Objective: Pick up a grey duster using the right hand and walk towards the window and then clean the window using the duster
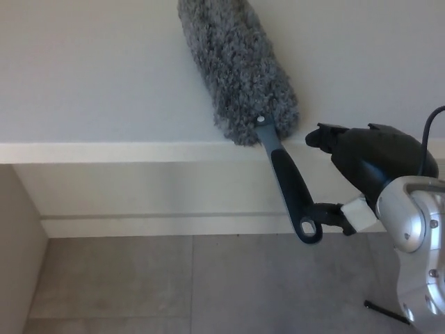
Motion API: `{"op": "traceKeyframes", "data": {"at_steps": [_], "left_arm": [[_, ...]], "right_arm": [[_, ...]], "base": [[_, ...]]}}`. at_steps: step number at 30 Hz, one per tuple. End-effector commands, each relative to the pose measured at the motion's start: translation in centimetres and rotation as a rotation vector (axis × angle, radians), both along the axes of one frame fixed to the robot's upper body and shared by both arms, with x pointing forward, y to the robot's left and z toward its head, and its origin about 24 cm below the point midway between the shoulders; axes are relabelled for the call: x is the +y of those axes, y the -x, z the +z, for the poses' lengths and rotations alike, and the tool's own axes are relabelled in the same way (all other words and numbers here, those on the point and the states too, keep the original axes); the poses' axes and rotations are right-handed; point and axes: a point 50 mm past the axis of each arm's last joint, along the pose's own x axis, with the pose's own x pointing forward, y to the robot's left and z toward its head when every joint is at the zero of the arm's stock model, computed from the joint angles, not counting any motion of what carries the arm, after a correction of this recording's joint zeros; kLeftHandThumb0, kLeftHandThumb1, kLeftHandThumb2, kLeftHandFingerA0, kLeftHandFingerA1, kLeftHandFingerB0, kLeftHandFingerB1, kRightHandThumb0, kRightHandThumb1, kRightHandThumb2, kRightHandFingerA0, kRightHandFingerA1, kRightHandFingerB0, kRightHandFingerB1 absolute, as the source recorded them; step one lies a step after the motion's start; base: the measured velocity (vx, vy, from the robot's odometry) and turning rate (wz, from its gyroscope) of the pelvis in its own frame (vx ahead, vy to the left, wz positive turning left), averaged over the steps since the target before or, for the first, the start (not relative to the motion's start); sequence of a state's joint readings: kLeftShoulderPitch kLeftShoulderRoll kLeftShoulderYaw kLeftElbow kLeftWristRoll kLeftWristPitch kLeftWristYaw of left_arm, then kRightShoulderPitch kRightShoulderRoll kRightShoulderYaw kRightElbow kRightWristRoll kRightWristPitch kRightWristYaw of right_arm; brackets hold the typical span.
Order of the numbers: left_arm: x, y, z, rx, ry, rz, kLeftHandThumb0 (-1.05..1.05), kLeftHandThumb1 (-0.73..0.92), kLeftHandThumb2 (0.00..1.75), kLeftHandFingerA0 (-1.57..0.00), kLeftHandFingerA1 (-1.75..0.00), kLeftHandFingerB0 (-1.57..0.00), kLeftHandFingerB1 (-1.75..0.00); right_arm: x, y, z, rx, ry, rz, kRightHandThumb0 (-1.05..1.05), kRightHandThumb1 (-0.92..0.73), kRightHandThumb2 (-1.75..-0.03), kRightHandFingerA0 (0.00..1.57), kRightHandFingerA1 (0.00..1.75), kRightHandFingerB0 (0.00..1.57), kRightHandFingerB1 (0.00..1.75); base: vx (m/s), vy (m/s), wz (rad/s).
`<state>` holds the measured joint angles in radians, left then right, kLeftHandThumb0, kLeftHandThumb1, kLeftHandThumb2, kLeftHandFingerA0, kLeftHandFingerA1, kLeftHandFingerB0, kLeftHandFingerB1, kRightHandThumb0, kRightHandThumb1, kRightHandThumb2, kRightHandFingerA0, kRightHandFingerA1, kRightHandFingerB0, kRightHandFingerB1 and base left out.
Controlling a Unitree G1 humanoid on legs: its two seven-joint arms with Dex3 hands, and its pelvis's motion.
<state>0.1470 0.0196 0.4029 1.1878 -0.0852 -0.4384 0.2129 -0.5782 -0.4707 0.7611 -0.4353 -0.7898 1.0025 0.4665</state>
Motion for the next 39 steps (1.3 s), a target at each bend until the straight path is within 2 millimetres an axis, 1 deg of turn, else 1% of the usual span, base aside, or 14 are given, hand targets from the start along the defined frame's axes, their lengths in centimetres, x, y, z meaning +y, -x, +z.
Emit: {"op": "traceKeyframes", "data": {"at_steps": [1, 7, 8, 14, 15, 17, 19, 20, 22, 26, 33, 34, 38, 39], "left_arm": [[0.5, -0.2, 0.7, -0.073, -0.052, -0.004, -0.05, 0.59, 0.97, -1.00, -1.16, -0.94, -0.86], [0.6, 0.7, 0.4, -0.044, -0.028, 0.004, -0.06, 0.61, 0.91, -1.00, -1.12, -0.94, -0.82], [0.3, 0.7, 0.5, -0.053, -0.038, -0.001, -0.06, 0.58, 0.97, -0.98, -1.17, -0.91, -0.88], [-0.2, 0.6, 0.5, -0.061, -0.042, -0.001, -0.05, 0.60, 0.96, -0.96, -1.16, -0.91, -0.88], [-0.1, 0.6, 0.4, -0.037, -0.044, -0.008, -0.04, 0.63, 0.86, -0.93, -1.11, -0.87, -0.82], [0.0, 0.7, 0.4, -0.050, -0.037, -0.010, -0.06, 0.57, 0.99, -1.01, -1.13, -0.92, -0.86], [0.1, 0.7, 0.4, -0.056, -0.035, -0.014, -0.06, 0.57, 1.00, -1.01, -1.15, -0.94, -0.87], [0.0, 0.6, 0.5, -0.061, -0.037, -0.012, -0.06, 0.57, 0.95, -1.03, -1.17, -0.94, -0.89], [-0.1, 0.4, 0.5, -0.070, -0.031, 0.001, -0.04, 0.58, 0.98, -0.98, -1.19, -0.93, -0.91], [-0.1, 0.3, 0.5, -0.061, -0.043, -0.019, -0.07, 0.57, 0.99, -1.00, -1.16, -0.93, -0.89], [-0.1, 0.5, 0.6, -0.081, -0.037, -0.018, -0.05, 0.58, 0.98, -1.00, -1.19, -0.94, -0.91], [-0.1, 0.7, 0.5, -0.070, -0.031, 0.004, -0.08, 0.57, 0.97, -1.01, -1.17, -0.93, -0.91], [-0.2, 1.0, 0.4, -0.060, -0.027, -0.002, -0.05, 0.58, 0.98, -1.01, -1.18, -0.91, -0.91], [-0.1, 1.1, 0.3, -0.053, -0.026, 0.000, -0.06, 0.61, 0.93, -0.99, -1.17, -0.91, -0.90]], "right_arm": [[1.0, 0.0, 0.4, -0.028, 0.014, 0.011, -0.83, -0.51, -0.90, 0.09, 0.57, 0.16, 0.46], [1.7, -0.2, 1.1, -0.046, -0.011, 0.015, -0.80, -0.51, -0.88, 0.10, 0.56, 0.19, 0.46], [1.5, -0.4, 1.2, -0.047, -0.002, 0.003, -0.80, -0.52, -0.89, 0.10, 0.56, 0.19, 0.47], [0.6, -1.2, 1.1, -0.048, -0.006, -0.053, -0.78, -0.50, -0.88, 0.12, 0.57, 0.21, 0.48], [0.4, -1.3, 1.1, -0.045, -0.002, -0.060, -0.78, -0.51, -0.88, 0.10, 0.57, 0.20, 0.47], [0.0, -1.3, 0.8, -0.046, 0.006, -0.071, -0.77, -0.50, -0.88, 0.09, 0.56, 0.19, 0.47], [-0.2, -1.3, 0.4, -0.034, 0.026, -0.073, -0.78, -0.51, -0.89, 0.09, 0.57, 0.17, 0.47], [-0.2, -1.2, 0.3, -0.027, 0.028, -0.073, -0.78, -0.51, -0.89, 0.08, 0.55, 0.18, 0.47], [-0.1, -1.1, 0.2, -0.010, 0.050, -0.062, -0.81, -0.53, -0.90, 0.07, 0.57, 0.14, 0.47], [1.7, -0.5, -0.1, -0.018, 0.050, -0.005, -0.82, -0.53, -0.90, 0.10, 0.58, 0.17, 0.46], [3.1, 0.2, 0.0, -0.049, 0.011, 0.026, -0.82, -0.50, -0.90, 0.10, 0.58, 0.21, 0.48], [4.5, 0.7, 0.2, -0.061, -0.037, 0.061, -0.82, -0.48, -0.90, 0.13, 0.62, 0.22, 0.51], [5.0, 0.8, 0.6, -0.073, -0.058, 0.075, -0.80, -0.48, -0.87, 0.18, 0.63, 0.22, 0.52], [5.1, 0.7, 0.6, -0.064, -0.066, 0.070, -0.79, -0.48, -0.87, 0.17, 0.62, 0.22, 0.51]], "base": [[0.00, 0.000, 0.00], [0.00, 0.000, 0.00], [0.00, 0.000, 0.00], [0.00, 0.000, 0.00], [0.00, 0.000, 0.00], [0.00, 0.000, 0.00], [0.00, 0.000, 0.00], [0.00, 0.000, 0.00], [0.00, 0.000, 0.00], [0.00, 0.000, 0.00], [0.00, 0.000, 0.00], [0.00, 0.000, 0.00], [0.00, 0.000, 0.00], [0.00, 0.000, 0.00]]}}
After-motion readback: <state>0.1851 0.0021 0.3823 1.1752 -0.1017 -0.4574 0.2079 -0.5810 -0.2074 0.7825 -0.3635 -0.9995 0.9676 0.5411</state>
